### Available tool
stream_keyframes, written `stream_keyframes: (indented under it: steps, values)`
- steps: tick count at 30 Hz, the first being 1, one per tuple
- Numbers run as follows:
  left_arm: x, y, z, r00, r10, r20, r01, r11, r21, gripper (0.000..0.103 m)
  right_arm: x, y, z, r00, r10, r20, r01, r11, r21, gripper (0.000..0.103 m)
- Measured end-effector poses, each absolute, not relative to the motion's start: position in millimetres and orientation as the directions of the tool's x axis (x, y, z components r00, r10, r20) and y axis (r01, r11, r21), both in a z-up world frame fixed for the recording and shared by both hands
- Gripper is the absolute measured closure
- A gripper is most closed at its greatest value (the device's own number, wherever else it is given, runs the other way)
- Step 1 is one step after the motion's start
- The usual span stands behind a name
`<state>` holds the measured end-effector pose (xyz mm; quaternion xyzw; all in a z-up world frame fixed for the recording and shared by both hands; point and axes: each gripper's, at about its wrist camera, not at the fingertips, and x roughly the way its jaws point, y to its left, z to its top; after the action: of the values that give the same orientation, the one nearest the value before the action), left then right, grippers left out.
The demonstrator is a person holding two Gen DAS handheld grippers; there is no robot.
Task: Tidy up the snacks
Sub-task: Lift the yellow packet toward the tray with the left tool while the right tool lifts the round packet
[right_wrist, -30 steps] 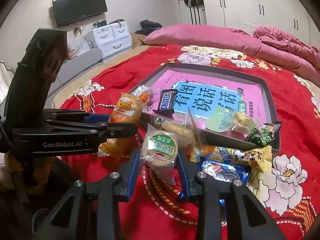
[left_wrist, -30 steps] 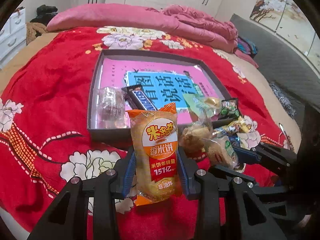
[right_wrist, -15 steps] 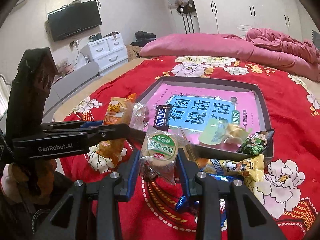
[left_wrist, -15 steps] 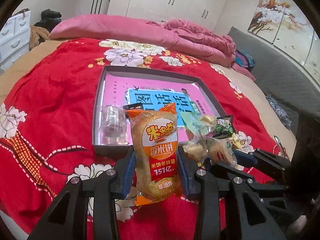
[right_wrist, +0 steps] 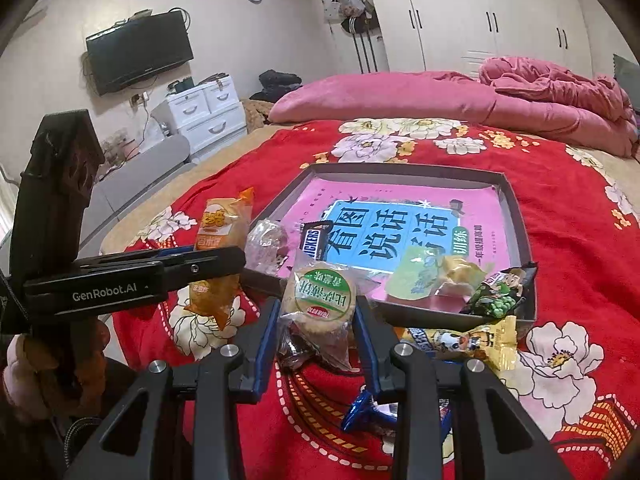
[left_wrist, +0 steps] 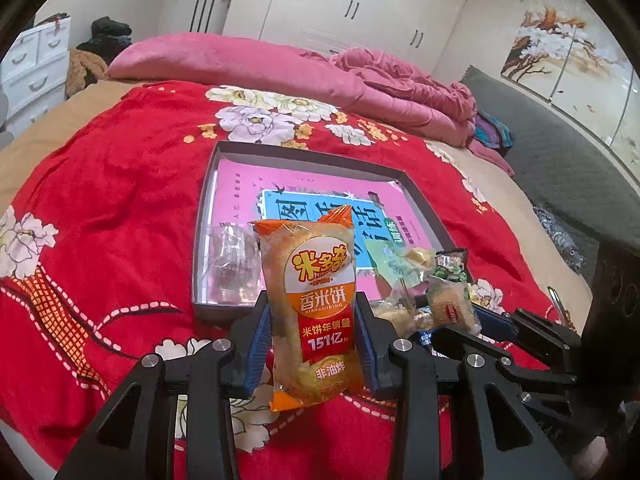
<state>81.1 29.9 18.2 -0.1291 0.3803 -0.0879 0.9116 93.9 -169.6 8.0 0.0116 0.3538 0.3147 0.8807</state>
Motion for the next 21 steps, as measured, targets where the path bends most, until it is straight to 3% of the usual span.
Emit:
stream_keyframes:
  steps: [21]
  values:
    - [93,41,16,0.715,-0.237,-0.658,0.018,0.947,-0.322,0.063,105,-191,13,0.599,0.533,-0.598,-0.477,0.837,0.268,0.066]
